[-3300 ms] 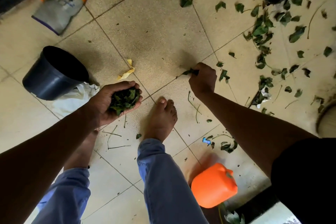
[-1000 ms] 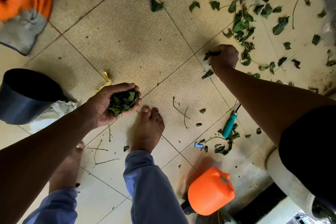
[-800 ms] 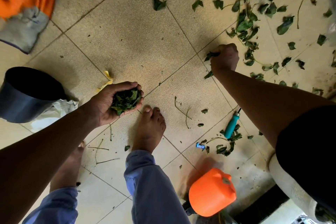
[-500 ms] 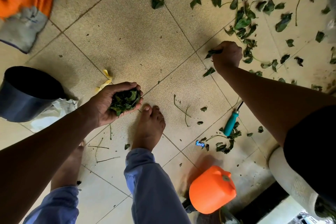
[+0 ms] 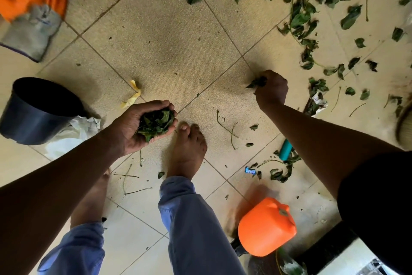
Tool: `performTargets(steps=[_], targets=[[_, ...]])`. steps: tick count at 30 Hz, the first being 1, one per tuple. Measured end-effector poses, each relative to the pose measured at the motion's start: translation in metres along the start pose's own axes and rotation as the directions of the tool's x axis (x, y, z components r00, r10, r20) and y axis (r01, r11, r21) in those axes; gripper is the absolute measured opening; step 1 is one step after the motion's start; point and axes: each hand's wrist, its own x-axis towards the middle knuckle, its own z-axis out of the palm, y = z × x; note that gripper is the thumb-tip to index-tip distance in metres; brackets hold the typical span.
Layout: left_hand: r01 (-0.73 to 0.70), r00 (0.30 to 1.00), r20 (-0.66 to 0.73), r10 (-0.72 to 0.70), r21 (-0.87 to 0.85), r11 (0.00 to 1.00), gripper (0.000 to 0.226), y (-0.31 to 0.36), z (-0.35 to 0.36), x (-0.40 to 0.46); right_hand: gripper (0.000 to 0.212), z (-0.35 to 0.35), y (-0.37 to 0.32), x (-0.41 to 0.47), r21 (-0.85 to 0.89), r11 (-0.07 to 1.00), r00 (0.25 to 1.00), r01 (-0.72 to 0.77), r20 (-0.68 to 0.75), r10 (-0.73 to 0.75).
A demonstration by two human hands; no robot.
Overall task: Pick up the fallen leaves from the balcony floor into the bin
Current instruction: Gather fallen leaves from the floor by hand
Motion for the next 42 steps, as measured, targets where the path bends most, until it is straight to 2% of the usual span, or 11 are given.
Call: performTargets(steps=[4,8,11,14,16,19,24,27,33,37,42], targets=[[-0.011,1.000,0.005,0.011,-0.007,1.000,0.013,-0.001,0.002,-0.007,0.026,0.001,-0.009,-0.001,-0.010,0.992,0.992,-0.127,-0.003,0.127],[-0.019,0.999,0.025,0.020,-0.046,0.999,0.013,0.003,0.012,-0.024,0.023,-0.018,-0.042,-0.021,0.281,0.930,0.970,-0.239,0.122,0.212],[-0.052,0.998,0.013,0.055,-0.161,0.986,0.013,0.014,0.033,-0.055,0.019,-0.059,-0.098,-0.070,0.469,0.881,0.984,-0.055,0.176,-0.032],[-0.165,0.986,-0.090,0.142,-0.367,0.915,0.011,0.017,0.064,-0.088,0.019,-0.121,-0.156,-0.138,0.586,0.757,0.938,0.289,-0.013,-0.348],[-0.258,0.966,-0.141,0.218,-0.444,0.858,0.012,0.019,0.088,-0.117,0.021,-0.161,-0.190,-0.181,0.639,0.643,0.870,0.422,-0.084,-0.487],[-0.330,0.942,-0.113,0.317,-0.484,0.810,0.022,0.026,0.127,-0.169,0.029,-0.205,-0.228,-0.235,0.590,0.575,0.780,0.567,-0.161,-0.604],[-0.488,0.857,-0.173,0.486,-0.577,0.655,0.032,0.044,0.173,-0.255,0.029,-0.256,-0.277,-0.296,0.361,0.585,0.679,0.726,-0.246,-0.691],[-0.576,0.797,-0.244,0.553,-0.582,0.574,0.026,0.052,0.186,-0.301,0.029,-0.279,-0.302,-0.321,0.414,0.548,0.674,0.727,-0.277,-0.685],[-0.682,0.709,-0.337,0.620,-0.551,0.480,0.019,0.059,0.164,-0.371,0.042,-0.297,-0.349,-0.384,0.610,0.353,0.611,0.709,-0.283,-0.739],[-0.755,0.632,-0.405,0.661,-0.514,0.407,0.036,0.045,0.124,-0.420,0.048,-0.284,-0.376,-0.440,0.786,0.247,0.587,0.567,-0.175,-0.790],[-0.811,0.520,-0.486,0.703,-0.538,0.228,0.030,0.016,0.053,-0.475,0.023,-0.248,-0.416,-0.528,0.887,0.226,0.662,0.402,-0.112,-0.741]])
